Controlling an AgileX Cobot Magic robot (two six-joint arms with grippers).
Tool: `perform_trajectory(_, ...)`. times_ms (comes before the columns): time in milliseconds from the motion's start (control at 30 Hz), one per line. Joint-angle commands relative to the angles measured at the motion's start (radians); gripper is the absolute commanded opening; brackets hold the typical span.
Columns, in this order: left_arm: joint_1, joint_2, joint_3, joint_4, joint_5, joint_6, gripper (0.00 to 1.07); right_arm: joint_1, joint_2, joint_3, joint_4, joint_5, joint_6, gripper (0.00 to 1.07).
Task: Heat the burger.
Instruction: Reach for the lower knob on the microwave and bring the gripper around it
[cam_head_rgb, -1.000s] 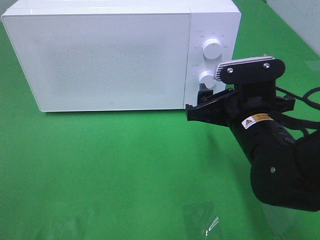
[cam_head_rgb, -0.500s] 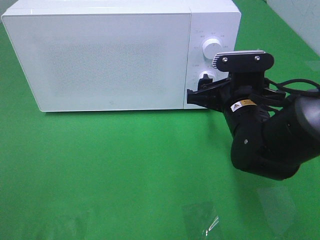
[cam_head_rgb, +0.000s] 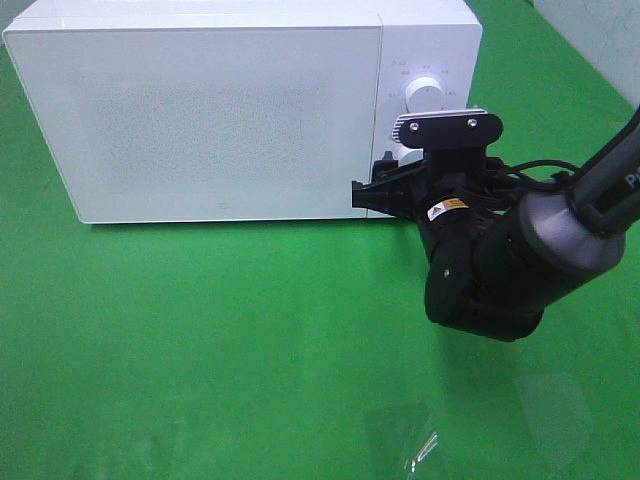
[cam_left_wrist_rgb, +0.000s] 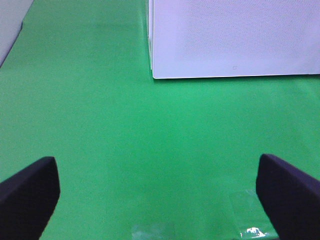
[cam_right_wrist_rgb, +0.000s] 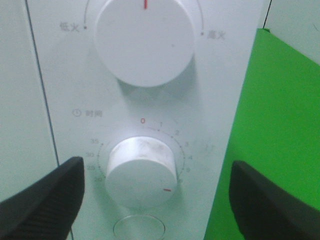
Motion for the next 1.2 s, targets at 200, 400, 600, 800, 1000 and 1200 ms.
perform_trajectory(200,-0.004,-0.006,0.003,-0.005,-0.008,-0.004,1.01,-0.034,0.051,-0.066,-0.076,-0.104,0.01,0.76)
perform_trajectory(400,-0.004,-0.006,0.003,-0.005,-0.008,-0.004,1.01,-0.047,0.058,-0.08,-0.09,-0.093,0.025,0.76)
perform_trajectory(600,-0.004,-0.006,0.003,-0.005,-0.008,-0.004,1.01,-0.046,0.048,-0.078,-0.088,-0.094,0.027,0.76)
perform_trajectory(800,-0.004,-0.006,0.003,-0.005,-0.008,-0.004,1.01,-0.046,0.035,-0.075,-0.088,-0.095,0.024,0.76)
perform_trajectory(1000,-0.004,-0.006,0.003,-0.005,-0.008,-0.004,1.01,-0.033,0.028,-0.045,-0.081,-0.107,0.024,0.76)
perform_trajectory(1200,-0.004,-0.006,0.003,-0.005,-0.008,-0.004,1.01,-0.034,0.028,-0.045,-0.081,-0.109,0.027,0.7)
